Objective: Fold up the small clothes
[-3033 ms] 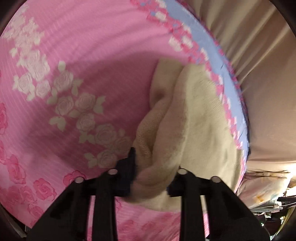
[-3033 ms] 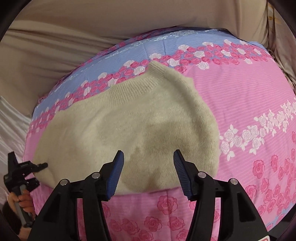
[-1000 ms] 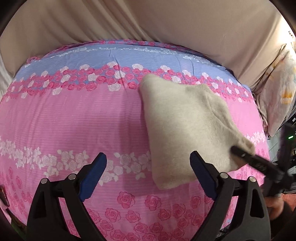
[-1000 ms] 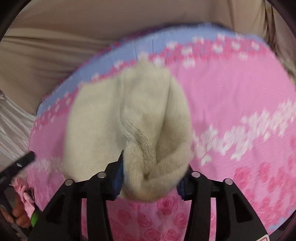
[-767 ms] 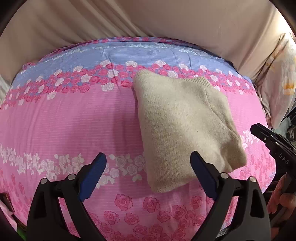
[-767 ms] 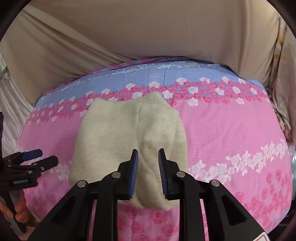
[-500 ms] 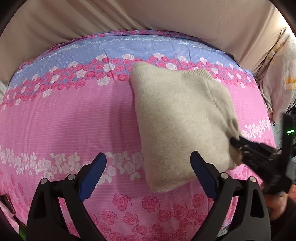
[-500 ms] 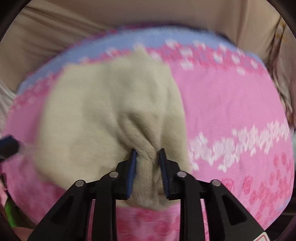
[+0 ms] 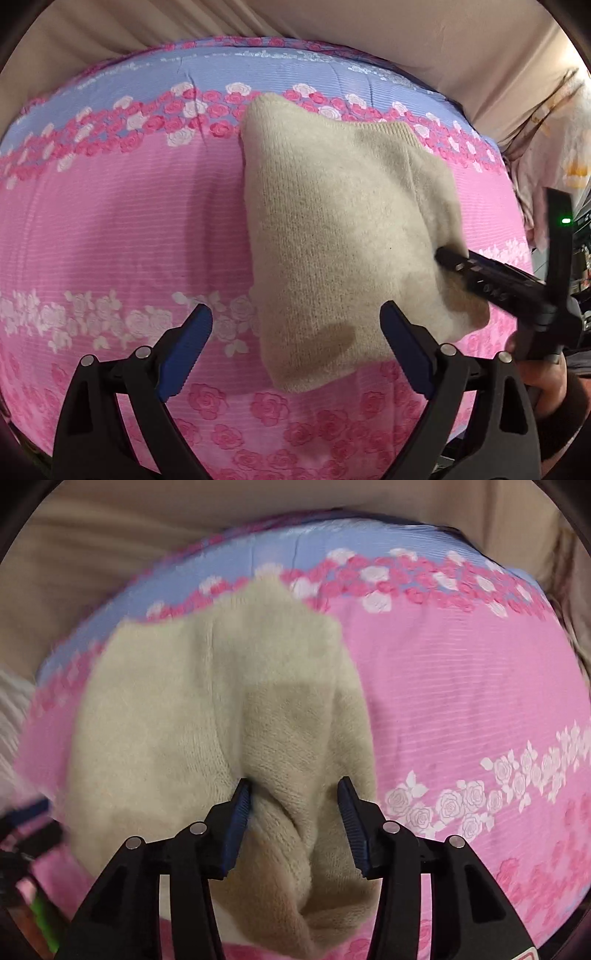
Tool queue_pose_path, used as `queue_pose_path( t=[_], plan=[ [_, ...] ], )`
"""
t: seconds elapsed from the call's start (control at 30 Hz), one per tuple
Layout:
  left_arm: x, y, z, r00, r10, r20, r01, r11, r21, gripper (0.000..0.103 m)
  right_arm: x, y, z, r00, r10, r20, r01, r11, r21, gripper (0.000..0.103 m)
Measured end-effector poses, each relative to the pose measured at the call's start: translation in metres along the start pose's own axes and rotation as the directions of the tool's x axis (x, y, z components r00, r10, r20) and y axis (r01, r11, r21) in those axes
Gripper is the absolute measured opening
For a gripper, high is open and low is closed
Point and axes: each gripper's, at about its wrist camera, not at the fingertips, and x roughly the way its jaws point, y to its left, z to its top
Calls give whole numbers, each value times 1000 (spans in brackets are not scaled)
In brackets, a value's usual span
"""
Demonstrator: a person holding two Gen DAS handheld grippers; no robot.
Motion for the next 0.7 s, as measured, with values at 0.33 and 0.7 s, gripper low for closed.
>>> queue_pose_path(
  t=[0.33, 0.7],
  plan=[
    [48, 18, 65, 989, -139, -48, 136, 989, -59, 50, 34, 10, 62, 995, 96, -41, -97, 995, -34, 17],
    [51, 30, 64, 989, -142, -30, 135, 977, -167, 87, 8, -6, 53, 997, -53, 52, 57, 995, -77, 67]
  ],
)
